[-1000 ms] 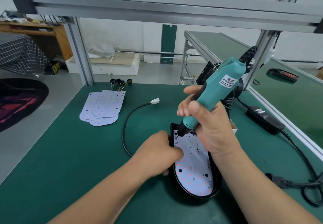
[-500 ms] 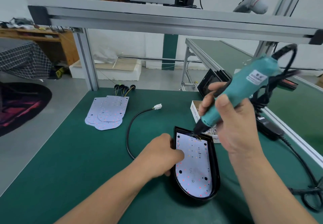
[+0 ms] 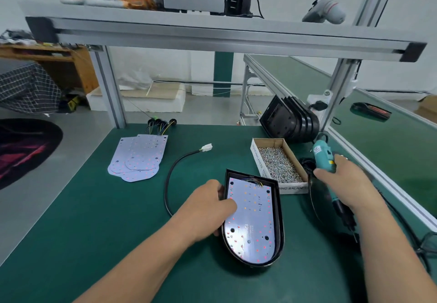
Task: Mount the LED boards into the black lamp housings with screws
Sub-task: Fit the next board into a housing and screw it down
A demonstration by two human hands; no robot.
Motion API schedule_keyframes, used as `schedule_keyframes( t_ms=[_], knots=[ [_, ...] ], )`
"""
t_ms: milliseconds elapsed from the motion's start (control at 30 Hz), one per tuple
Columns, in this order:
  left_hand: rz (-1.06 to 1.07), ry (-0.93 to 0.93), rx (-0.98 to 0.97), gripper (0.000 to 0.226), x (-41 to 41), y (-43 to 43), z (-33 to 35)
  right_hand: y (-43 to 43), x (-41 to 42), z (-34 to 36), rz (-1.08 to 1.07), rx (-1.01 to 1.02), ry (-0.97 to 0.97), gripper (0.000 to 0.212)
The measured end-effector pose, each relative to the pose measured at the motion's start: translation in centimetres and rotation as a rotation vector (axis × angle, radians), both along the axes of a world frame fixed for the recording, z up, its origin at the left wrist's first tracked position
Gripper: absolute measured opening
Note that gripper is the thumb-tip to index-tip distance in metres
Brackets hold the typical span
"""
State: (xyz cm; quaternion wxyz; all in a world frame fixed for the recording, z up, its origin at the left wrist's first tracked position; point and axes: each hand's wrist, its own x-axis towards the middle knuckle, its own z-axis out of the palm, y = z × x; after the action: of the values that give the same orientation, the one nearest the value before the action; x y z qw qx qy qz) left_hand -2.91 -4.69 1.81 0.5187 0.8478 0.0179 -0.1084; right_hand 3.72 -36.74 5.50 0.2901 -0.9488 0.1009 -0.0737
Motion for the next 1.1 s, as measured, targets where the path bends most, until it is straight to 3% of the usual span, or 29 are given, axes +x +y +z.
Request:
schedule_keyframes(
  t_ms=[200, 333, 433, 533, 667, 767, 833, 900, 967, 1100],
  knots=[
    [-0.004, 0.010, 0.026, 0.032, -0.1, 0.1, 0.4, -0.1, -0.1, -0.2, -0.043, -0.132, 0.084, 0.040],
    [-0.009, 0.006, 0.031, 0.029, -0.2, 0.3, 0.7, -0.2, -0.1, -0.1, -0.062, -0.160, 0.106, 0.029],
    [-0.001, 0.004, 0.030, 0.037, -0.3, 0.5, 0.8, 1.0, -0.2, 0.4, -0.013, -0.247, -0.087, 0.036],
    [0.021, -0.026, 0.013, 0.045, -0.1, 0.9, 0.8, 3.8, -1.9, 1.8, 0.091, -0.152, -0.257, 0.044],
    [0.147, -0.138, -0.007, 0.039, 0.5, 1.8, 0.9, 8.1, -3.2, 1.5, 0.398, -0.331, 0.061, 0.080],
    [0.306, -0.378, 0.273, 0.011, 1.3, 3.1, 0.7, 9.2, -3.1, 0.6, 0.558, -0.260, 0.184, 0.062],
    [0.400, -0.471, 0.626, 0.020, 1.9, 4.2, 0.5, 8.9, -2.7, 0.2, 0.592, -0.125, 0.257, 0.045],
    [0.434, -0.418, 0.850, 0.019, 2.5, 5.5, 0.5, 8.9, -2.4, 0.0, 0.583, -0.113, 0.218, 0.037],
    [0.428, -0.295, 0.878, 0.008, 2.8, 6.2, 0.5, 9.3, -2.2, -0.2, 0.576, -0.142, 0.134, 0.038],
    [0.377, -0.189, 0.836, 0.021, 2.6, 6.5, 0.8, 10.4, -2.9, -0.1, 0.633, -0.012, -0.031, 0.039]
  ],
)
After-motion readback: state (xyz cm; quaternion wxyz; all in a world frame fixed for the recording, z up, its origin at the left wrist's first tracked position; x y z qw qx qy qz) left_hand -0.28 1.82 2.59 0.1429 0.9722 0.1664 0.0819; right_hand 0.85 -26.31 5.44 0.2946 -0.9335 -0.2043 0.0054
